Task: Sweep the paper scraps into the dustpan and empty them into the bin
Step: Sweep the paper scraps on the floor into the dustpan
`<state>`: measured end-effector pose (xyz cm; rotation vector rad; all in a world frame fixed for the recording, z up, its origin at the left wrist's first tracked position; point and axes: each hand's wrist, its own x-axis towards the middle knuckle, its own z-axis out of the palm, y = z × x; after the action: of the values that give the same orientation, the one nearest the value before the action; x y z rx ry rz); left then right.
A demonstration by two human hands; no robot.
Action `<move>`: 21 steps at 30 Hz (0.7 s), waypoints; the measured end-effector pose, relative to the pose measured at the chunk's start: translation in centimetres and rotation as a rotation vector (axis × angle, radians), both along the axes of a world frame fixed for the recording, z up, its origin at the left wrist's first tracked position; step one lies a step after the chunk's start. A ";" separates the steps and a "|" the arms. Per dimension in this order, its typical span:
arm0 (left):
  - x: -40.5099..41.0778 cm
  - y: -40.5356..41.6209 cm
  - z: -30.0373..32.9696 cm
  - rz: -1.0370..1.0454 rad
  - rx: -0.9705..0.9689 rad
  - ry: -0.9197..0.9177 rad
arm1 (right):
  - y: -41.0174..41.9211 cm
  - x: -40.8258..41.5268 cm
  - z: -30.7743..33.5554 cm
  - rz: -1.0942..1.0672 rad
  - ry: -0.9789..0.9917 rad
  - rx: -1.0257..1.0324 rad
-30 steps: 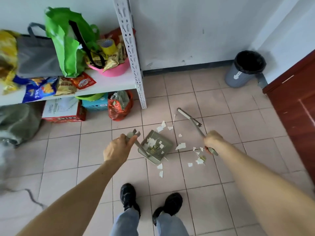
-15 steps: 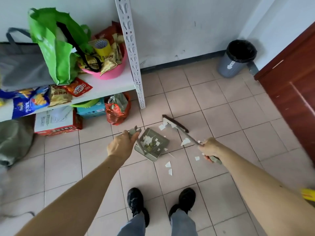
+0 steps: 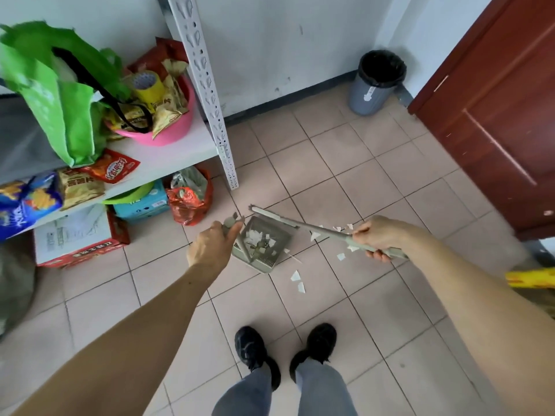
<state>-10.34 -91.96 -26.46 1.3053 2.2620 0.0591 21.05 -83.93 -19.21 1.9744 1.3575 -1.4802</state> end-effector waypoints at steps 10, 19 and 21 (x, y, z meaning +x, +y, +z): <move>-1.0 -2.1 -0.1 -0.011 -0.031 0.047 | -4.3 -2.6 -7.9 -0.102 -0.056 0.059; 1.4 -1.8 0.2 0.010 0.041 -0.014 | -4.2 2.0 -1.2 -0.027 -0.027 0.023; 2.2 -1.6 0.6 -0.020 0.049 -0.015 | -4.4 3.3 -0.4 -0.083 -0.023 0.048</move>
<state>-8.13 -93.56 -25.90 1.3480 2.2475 0.1178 24.35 -88.38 -19.57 2.0944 1.3288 -1.4689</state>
